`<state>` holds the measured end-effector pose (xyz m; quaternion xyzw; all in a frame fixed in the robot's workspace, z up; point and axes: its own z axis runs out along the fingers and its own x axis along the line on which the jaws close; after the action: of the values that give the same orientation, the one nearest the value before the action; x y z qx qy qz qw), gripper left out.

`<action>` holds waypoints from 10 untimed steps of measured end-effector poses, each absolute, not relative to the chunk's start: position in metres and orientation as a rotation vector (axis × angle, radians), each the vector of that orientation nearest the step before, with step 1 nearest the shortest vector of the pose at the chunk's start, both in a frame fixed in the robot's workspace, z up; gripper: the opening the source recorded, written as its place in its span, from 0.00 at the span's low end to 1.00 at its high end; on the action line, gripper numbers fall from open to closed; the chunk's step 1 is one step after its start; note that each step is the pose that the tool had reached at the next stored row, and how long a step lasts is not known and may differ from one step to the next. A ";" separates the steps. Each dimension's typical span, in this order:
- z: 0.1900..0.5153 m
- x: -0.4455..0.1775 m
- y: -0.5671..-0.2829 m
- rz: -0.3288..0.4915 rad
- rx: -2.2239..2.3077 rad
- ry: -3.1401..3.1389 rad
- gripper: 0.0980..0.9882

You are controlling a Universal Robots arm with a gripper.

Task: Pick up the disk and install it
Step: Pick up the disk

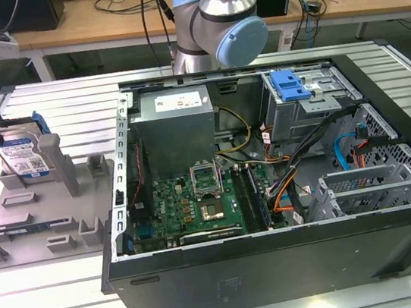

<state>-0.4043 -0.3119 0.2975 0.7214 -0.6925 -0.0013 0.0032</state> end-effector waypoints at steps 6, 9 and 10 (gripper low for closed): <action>0.296 -0.404 -0.312 -0.004 2.256 -2.177 0.43; 0.296 -0.404 -0.312 -0.004 2.254 -2.180 0.43; 0.296 -0.404 -0.312 -0.004 2.253 -2.181 0.43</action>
<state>-0.4043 -0.3119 0.2959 0.7185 -0.6955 -0.0013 0.0032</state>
